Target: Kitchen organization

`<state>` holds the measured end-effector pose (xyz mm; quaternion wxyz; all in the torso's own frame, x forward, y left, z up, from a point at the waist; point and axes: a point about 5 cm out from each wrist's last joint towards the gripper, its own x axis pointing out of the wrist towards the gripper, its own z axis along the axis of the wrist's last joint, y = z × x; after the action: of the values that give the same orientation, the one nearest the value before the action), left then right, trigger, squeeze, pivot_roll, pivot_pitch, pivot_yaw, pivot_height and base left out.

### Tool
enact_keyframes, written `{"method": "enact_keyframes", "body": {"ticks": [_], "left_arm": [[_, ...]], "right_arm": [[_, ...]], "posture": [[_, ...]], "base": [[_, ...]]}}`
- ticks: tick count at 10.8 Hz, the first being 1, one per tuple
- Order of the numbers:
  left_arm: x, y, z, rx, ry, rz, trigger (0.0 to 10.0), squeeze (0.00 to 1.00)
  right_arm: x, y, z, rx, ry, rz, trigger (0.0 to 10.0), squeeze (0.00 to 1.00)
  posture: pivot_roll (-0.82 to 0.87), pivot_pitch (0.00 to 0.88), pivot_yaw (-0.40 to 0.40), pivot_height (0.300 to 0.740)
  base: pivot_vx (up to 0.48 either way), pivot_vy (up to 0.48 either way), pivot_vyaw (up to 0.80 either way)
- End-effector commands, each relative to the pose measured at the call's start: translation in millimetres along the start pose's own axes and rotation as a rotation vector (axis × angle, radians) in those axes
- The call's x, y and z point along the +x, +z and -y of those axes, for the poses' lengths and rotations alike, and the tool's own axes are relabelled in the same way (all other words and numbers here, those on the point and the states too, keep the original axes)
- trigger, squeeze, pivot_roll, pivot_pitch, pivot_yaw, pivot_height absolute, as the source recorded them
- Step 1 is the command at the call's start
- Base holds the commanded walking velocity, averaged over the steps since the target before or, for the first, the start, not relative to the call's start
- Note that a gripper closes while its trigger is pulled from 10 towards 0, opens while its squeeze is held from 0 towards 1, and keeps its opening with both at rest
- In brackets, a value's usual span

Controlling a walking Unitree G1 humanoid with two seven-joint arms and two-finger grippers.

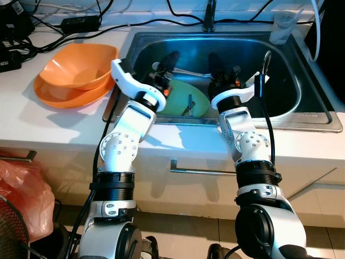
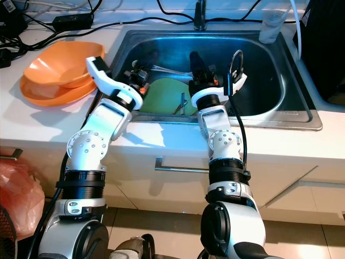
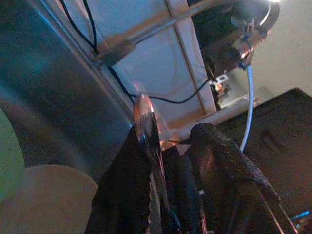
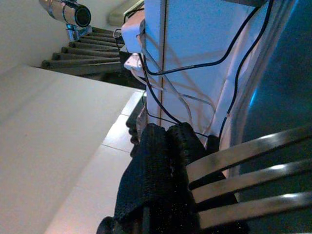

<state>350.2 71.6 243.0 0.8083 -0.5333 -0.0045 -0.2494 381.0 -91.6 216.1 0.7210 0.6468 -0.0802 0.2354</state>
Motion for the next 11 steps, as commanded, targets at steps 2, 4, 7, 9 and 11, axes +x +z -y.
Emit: {"method": "enact_keyframes", "body": {"ticks": [2,4,7,9,11], "left_arm": [[-3.3,-32.1,10.5,-0.102,-0.049,-0.071,10.0,1.00],[-9.7,-30.6,9.4,-0.069,-0.061,-0.096,10.0,1.00],[-23.9,-26.8,5.0,0.001,-0.078,-0.139,10.0,1.00],[-33.9,-28.3,9.4,0.035,-0.118,-0.176,10.0,1.00],[-38.2,-23.6,13.4,0.065,-0.144,-0.173,10.0,1.00]], "right_arm": [[7.4,-21.3,-7.0,0.034,0.014,-0.035,10.0,0.00],[7.8,-20.2,-8.2,-0.044,0.014,-0.035,10.0,0.00],[11.0,-18.7,-10.3,-0.180,-0.005,-0.018,10.0,0.00],[15.5,-1.5,-12.5,-0.281,-0.023,0.032,10.0,0.00],[15.8,12.5,-8.6,-0.361,-0.054,0.069,10.0,0.00]], "posture": [[0.03,0.132,0.086,0.740],[0.03,0.133,0.084,0.740],[0.04,0.133,0.082,0.740],[0.05,0.132,0.080,0.740],[0.06,0.133,0.081,0.740]], "base": [[0.000,0.000,0.00],[0.000,0.000,0.00],[0.000,0.000,0.00],[0.000,0.000,0.00],[0.000,0.000,0.00]]}}
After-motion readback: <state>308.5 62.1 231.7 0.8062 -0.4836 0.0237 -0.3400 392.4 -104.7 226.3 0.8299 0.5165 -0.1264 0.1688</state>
